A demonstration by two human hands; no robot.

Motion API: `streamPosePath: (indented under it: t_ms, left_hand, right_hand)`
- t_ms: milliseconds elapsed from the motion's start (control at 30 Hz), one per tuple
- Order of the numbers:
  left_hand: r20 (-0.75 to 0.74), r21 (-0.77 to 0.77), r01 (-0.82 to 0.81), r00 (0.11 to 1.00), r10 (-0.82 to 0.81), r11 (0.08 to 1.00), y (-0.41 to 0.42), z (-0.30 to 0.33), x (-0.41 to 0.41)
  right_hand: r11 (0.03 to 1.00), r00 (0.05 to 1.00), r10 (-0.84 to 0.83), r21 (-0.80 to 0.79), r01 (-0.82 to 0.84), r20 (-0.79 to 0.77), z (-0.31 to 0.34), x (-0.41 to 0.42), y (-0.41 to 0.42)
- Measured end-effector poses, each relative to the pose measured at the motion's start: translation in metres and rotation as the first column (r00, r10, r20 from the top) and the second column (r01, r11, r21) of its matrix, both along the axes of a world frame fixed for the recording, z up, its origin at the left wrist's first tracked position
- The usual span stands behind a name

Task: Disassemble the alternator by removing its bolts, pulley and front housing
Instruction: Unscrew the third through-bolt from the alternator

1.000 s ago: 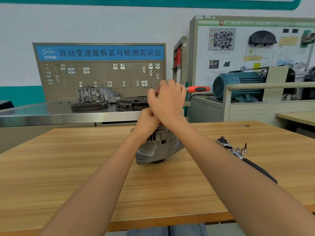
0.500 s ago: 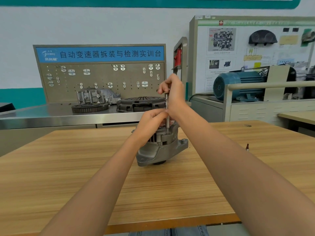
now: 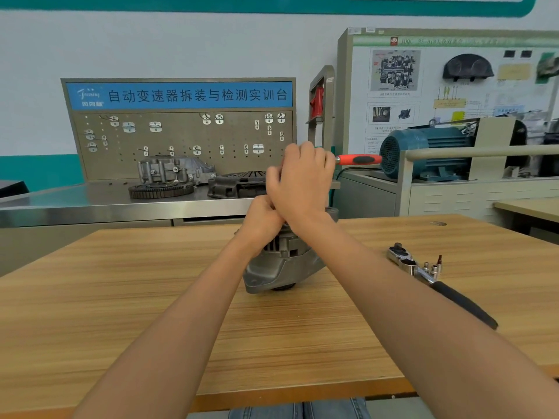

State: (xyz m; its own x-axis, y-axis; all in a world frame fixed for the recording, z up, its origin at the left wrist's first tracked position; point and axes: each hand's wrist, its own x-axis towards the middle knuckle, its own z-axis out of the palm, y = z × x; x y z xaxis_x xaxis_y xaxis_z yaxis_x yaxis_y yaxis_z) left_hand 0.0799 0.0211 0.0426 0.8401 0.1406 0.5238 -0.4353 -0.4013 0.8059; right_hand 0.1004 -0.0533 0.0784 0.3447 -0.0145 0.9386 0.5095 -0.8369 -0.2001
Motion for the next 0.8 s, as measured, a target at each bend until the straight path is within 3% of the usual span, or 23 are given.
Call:
streamPosePath:
  t_ms: [67,133,200,267,333,533,600,667,733,800]
  left_hand:
    - [0.009,-0.009,0.022,1.000,-0.022,1.000,-0.001,0.000,0.000]
    - [0.015,-0.011,0.066,0.998,-0.065,0.998,-0.002,0.000,-0.002]
    - [0.023,-0.019,0.107,0.994,-0.106,0.994,-0.003,0.000,-0.002]
    - [0.021,-0.028,0.137,0.990,-0.137,0.990,-0.004,0.000,-0.001]
    - [0.020,-0.027,0.147,0.989,-0.146,0.989,-0.004,0.001,0.000]
    - [-0.003,-0.023,0.192,0.981,-0.192,0.981,-0.004,0.003,-0.003]
    - [0.005,-0.021,0.213,0.977,-0.213,0.977,-0.004,0.003,-0.004]
    - [0.017,-0.035,0.207,0.978,-0.207,0.978,-0.004,0.002,-0.004]
    - [0.016,-0.052,0.184,0.983,-0.183,0.982,-0.004,0.002,-0.004]
    - [0.020,-0.050,0.131,0.991,-0.130,0.990,-0.003,0.002,-0.004]
  right_hand:
    - [0.997,0.998,0.065,0.052,-0.065,0.006,0.001,-0.001,0.000]
    - [0.949,0.965,0.260,0.181,-0.260,0.020,0.004,-0.003,-0.001]
    - [0.835,0.880,0.475,0.306,-0.457,0.016,0.010,-0.004,-0.002]
    - [0.630,0.720,0.694,0.487,-0.604,-0.005,0.016,-0.005,-0.003]
    - [0.419,0.549,0.836,0.657,-0.627,-0.009,0.023,-0.005,-0.006]
    - [0.151,0.263,0.965,0.823,-0.547,-0.002,0.034,0.000,-0.016]
    - [0.163,0.267,0.963,0.829,-0.534,-0.017,0.035,-0.001,-0.017]
    - [0.255,0.344,0.936,0.806,-0.534,-0.068,0.034,-0.002,-0.015]
    - [0.411,0.484,0.868,0.713,-0.568,-0.114,0.030,-0.006,-0.010]
    - [0.721,0.748,0.652,0.410,-0.559,-0.128,0.018,-0.006,-0.005]
